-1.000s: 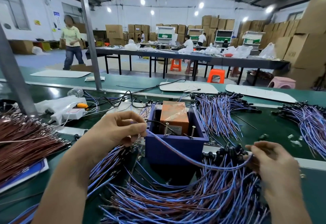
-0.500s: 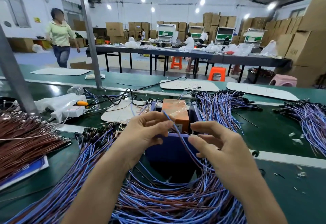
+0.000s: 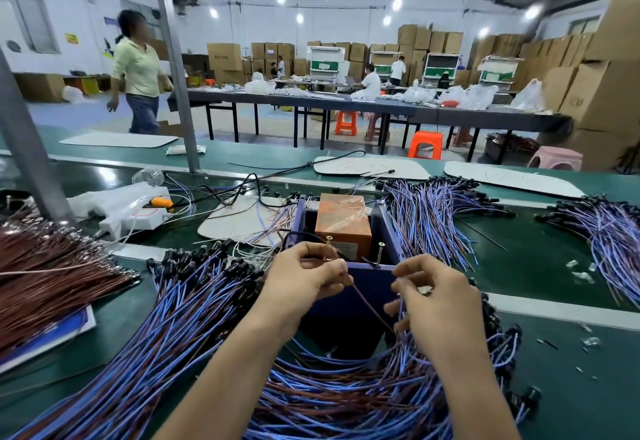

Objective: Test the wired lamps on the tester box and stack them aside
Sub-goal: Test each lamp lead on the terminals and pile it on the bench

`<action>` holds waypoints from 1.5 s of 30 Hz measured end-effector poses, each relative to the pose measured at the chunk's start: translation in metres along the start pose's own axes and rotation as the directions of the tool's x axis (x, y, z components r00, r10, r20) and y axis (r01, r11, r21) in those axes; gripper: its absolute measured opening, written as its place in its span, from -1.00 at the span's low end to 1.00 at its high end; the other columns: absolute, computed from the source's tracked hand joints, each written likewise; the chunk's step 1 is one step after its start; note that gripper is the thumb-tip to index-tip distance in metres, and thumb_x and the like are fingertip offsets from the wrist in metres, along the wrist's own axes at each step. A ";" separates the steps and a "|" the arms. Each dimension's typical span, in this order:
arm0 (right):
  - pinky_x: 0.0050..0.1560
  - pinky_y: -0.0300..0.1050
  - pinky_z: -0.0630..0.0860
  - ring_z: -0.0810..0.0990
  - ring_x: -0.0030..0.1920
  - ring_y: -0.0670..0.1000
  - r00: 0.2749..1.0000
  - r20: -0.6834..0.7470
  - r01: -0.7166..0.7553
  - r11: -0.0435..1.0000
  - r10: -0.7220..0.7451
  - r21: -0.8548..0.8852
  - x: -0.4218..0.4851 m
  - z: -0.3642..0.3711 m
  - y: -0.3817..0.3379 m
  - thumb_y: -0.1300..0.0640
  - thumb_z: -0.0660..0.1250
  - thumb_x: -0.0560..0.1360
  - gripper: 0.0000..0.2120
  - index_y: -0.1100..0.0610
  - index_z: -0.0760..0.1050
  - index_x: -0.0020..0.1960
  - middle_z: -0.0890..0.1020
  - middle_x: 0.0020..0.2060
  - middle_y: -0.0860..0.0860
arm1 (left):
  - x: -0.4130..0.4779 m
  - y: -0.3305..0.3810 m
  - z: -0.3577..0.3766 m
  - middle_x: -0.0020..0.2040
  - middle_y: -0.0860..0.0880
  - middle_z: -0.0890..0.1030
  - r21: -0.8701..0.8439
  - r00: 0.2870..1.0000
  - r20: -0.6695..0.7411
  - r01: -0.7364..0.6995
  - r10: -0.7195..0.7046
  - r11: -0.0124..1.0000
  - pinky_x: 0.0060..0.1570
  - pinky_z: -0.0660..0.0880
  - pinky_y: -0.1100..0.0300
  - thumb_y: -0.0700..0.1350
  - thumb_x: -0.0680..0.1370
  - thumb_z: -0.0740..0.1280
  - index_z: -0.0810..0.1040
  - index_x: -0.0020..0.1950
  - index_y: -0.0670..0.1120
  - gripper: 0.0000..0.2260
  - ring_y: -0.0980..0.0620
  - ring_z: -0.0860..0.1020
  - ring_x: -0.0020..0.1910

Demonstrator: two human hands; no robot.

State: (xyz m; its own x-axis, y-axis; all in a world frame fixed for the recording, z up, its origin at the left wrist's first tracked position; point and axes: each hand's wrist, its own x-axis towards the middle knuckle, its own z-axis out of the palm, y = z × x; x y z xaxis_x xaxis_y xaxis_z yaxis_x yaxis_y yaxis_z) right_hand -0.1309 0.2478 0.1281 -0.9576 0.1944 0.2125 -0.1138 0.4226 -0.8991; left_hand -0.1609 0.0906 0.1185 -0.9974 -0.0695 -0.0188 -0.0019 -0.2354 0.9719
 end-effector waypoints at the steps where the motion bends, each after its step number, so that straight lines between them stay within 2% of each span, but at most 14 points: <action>1: -0.56 -0.29 0.47 0.61 -0.51 -0.11 0.999 0.035 -0.036 0.998 0.038 -0.046 0.002 -0.001 0.003 0.37 0.28 0.53 -0.78 0.08 0.52 -0.17 0.62 -0.26 0.04 | 0.001 -0.001 -0.001 -0.34 -0.10 0.66 0.016 1.000 -0.005 0.010 -0.010 1.000 -0.38 0.55 0.30 -0.35 0.47 0.40 0.43 -0.08 -0.17 -0.82 0.02 0.66 -0.36; 4: -0.50 -0.31 0.44 0.61 -0.51 -0.09 0.979 0.155 -0.116 0.985 0.135 -0.126 0.003 -0.001 0.007 0.36 0.29 0.52 -0.82 0.10 0.53 -0.11 0.65 -0.27 0.06 | 0.003 -0.004 -0.003 -0.30 -0.16 0.64 0.106 1.000 0.018 0.007 -0.009 0.994 -0.39 0.53 0.31 -0.35 0.46 0.41 0.34 -0.16 -0.15 -0.75 0.04 0.64 -0.38; 8: -0.54 -0.35 0.40 0.59 -0.55 -0.08 0.966 0.220 -0.111 0.985 0.138 -0.134 0.002 0.000 0.004 0.38 0.29 0.52 -0.78 0.08 0.52 -0.16 0.66 -0.26 0.09 | 0.007 -0.006 -0.007 -0.33 -0.10 0.66 0.225 1.000 0.028 0.004 -0.011 0.974 -0.38 0.52 0.35 -0.34 0.46 0.41 0.51 -0.21 -0.18 -0.87 0.10 0.63 -0.38; 12: -0.51 -0.35 0.40 0.65 -0.45 0.00 0.955 0.260 -0.105 0.984 0.140 -0.144 0.000 0.002 0.002 0.38 0.29 0.52 -0.77 0.08 0.52 -0.17 0.64 -0.23 0.08 | 0.009 -0.005 -0.012 -0.36 -0.07 0.66 0.240 0.999 0.027 0.023 -0.030 0.971 -0.38 0.50 0.38 -0.34 0.47 0.40 0.59 -0.20 -0.22 -0.93 0.13 0.61 -0.39; 17: -0.51 -0.39 0.37 0.65 -0.43 -0.01 0.955 0.271 -0.083 0.985 0.123 -0.154 0.000 0.002 0.002 0.37 0.29 0.52 -0.77 0.06 0.52 -0.17 0.64 -0.24 0.05 | 0.010 -0.004 -0.016 -0.31 -0.14 0.67 0.244 0.999 0.005 0.030 -0.033 0.969 -0.39 0.52 0.36 -0.35 0.45 0.42 0.58 -0.20 -0.22 -0.93 0.11 0.62 -0.38; 31: -0.51 -0.40 0.36 0.65 -0.43 -0.01 0.956 0.274 -0.065 0.984 0.109 -0.165 -0.001 0.001 0.003 0.36 0.30 0.51 -0.77 0.06 0.52 -0.18 0.65 -0.24 0.05 | 0.012 -0.002 -0.024 -0.32 -0.17 0.66 0.288 0.998 0.029 0.047 -0.058 0.956 -0.39 0.54 0.29 -0.40 0.43 0.42 0.53 -0.21 -0.25 -0.89 0.01 0.64 -0.36; 37: -0.48 -0.40 0.40 0.65 -0.43 -0.02 0.948 0.303 -0.060 0.988 0.100 -0.141 -0.001 0.000 0.001 0.36 0.30 0.51 -0.76 0.02 0.51 -0.10 0.65 -0.25 0.04 | 0.012 -0.002 -0.026 -0.31 -0.18 0.66 0.305 0.996 0.065 0.036 -0.059 0.952 -0.37 0.55 0.28 -0.39 0.45 0.41 0.52 -0.18 -0.26 -0.91 -0.01 0.65 -0.35; 40: -0.39 -0.35 0.48 0.60 -0.46 -0.07 0.921 0.383 -0.045 0.995 0.076 -0.090 -0.003 -0.003 -0.003 0.35 0.31 0.51 -0.62 -0.12 0.44 0.10 0.67 -0.28 0.04 | 0.012 0.002 -0.033 -0.29 -0.16 0.68 0.440 0.981 0.171 0.004 -0.088 0.898 -0.34 0.53 0.29 -0.33 0.49 0.39 0.52 -0.15 -0.24 -0.93 0.00 0.65 -0.32; 42: -0.37 -0.33 0.49 0.58 -0.44 -0.09 0.872 0.485 -0.020 0.996 0.059 -0.086 -0.005 -0.005 -0.006 0.32 0.32 0.51 -0.60 -0.13 0.43 0.16 0.69 -0.26 0.02 | 0.011 0.009 -0.045 -0.29 -0.11 0.68 0.593 0.967 0.217 -0.023 -0.132 0.805 -0.36 0.51 0.30 -0.27 0.51 0.37 0.52 -0.16 -0.18 -0.93 0.03 0.64 -0.34; 43: -0.35 -0.31 0.50 0.58 -0.42 -0.09 0.830 0.556 0.011 0.994 0.053 -0.110 -0.006 -0.007 -0.008 0.30 0.32 0.52 -0.64 -0.11 0.46 0.16 0.70 -0.25 0.00 | 0.012 0.012 -0.053 -0.30 -0.08 0.68 0.669 0.969 0.201 -0.029 -0.143 0.743 -0.39 0.48 0.32 -0.24 0.53 0.36 0.52 -0.17 -0.15 -0.92 0.06 0.63 -0.36; 45: -0.28 -0.22 0.56 0.62 -0.32 -0.03 0.701 0.710 0.083 0.982 0.066 -0.172 -0.010 -0.007 -0.014 0.24 0.34 0.52 -0.72 -0.09 0.54 0.12 0.71 -0.20 -0.03 | 0.016 0.017 -0.072 -0.33 -0.02 0.68 0.803 0.991 0.084 -0.006 -0.104 0.595 -0.42 0.43 0.38 -0.19 0.53 0.35 0.54 -0.19 -0.11 -0.90 0.10 0.60 -0.39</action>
State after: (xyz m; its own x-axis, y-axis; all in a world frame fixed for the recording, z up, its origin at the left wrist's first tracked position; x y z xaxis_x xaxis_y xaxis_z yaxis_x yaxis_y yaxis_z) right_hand -0.1183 0.2461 0.1410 -0.8669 -0.4644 -0.1815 -0.1452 0.5834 -0.7991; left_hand -0.1713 0.0154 0.1180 -0.9944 0.0366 -0.0996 -0.0534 0.6392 0.7672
